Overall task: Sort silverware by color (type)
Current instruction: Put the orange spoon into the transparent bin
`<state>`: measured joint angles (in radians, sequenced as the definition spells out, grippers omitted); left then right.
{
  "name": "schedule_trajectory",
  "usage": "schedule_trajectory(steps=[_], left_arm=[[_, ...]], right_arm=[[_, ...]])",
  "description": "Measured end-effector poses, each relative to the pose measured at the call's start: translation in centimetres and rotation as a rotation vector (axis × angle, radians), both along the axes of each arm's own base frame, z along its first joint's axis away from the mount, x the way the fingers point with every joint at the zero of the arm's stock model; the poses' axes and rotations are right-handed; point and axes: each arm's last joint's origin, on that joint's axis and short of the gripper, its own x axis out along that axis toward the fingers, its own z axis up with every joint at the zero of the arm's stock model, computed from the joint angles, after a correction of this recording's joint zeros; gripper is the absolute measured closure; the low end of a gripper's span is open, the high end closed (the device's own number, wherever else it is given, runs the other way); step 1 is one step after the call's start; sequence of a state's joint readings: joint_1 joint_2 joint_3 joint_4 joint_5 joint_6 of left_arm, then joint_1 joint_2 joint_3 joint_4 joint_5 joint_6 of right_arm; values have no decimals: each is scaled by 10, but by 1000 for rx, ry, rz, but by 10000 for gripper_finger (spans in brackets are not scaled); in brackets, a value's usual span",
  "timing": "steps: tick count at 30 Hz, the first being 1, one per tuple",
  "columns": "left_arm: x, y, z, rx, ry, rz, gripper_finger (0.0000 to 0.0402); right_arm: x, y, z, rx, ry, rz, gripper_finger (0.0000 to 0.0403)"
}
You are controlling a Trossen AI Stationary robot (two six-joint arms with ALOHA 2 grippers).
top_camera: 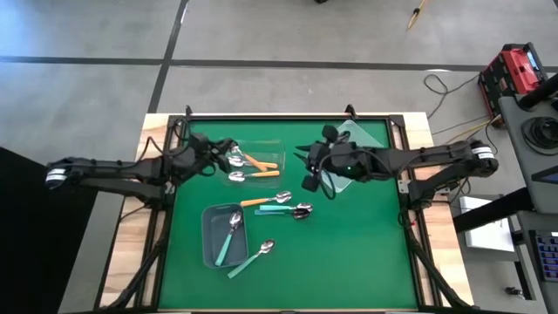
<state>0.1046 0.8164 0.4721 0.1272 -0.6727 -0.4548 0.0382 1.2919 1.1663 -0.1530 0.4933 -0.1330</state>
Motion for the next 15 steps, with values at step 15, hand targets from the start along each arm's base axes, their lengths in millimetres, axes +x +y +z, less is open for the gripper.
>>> schedule_trajectory(steps=[15], left_arm=[[7,0,-9,-39,-20,131,401]], right_arm=[[58,0,-65,-102,-149,128,324]])
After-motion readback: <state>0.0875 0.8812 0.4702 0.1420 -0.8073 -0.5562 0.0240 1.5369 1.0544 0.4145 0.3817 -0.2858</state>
